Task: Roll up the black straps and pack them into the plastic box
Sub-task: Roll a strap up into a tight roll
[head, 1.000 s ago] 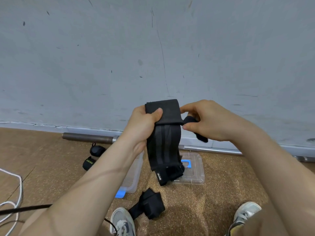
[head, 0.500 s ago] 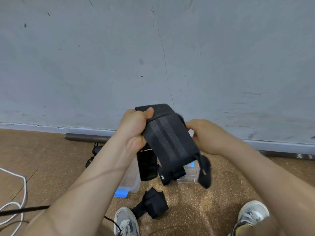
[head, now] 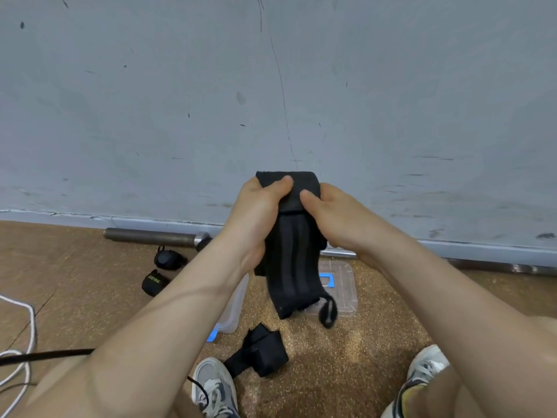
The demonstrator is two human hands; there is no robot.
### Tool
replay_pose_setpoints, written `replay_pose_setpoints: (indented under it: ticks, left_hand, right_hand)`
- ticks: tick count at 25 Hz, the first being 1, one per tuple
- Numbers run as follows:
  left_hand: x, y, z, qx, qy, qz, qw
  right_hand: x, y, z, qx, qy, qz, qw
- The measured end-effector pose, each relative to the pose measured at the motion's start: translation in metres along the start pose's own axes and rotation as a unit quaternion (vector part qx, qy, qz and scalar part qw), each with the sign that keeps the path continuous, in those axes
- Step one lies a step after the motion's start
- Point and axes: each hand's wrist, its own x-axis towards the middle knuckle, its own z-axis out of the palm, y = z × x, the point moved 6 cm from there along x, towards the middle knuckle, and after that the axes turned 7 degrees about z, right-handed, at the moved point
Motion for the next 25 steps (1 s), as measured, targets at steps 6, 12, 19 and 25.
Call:
replay_pose_setpoints:
  ticks: [6, 12, 19, 25]
  left_hand:
    - [0.005, 0.005, -0.005, 0.02, -0.002, 0.026, 0.999]
    - [0.005, 0.002, -0.015, -0.07, -0.028, -0.084, 0.994]
    - [-0.001, 0.022, -0.016, 0.026, -0.089, 0.059, 0.994]
    - [-0.016, 0.018, -0.013, 0.088, -0.163, 0.067, 0.98]
  right_hand:
    - [-0.012, -0.018, -0.023, -0.008, 0.178, -0.152, 0.972]
    - [-0.011, -0.009, -0.007, 0.268, -0.112, -0.016, 0.957]
    - [-0.002, -0.009, -0.017, 0.56, -0.057, 0.007, 0.827]
    - [0.007, 0.006, -0.048, 0.484, 0.038, -0.03, 0.874]
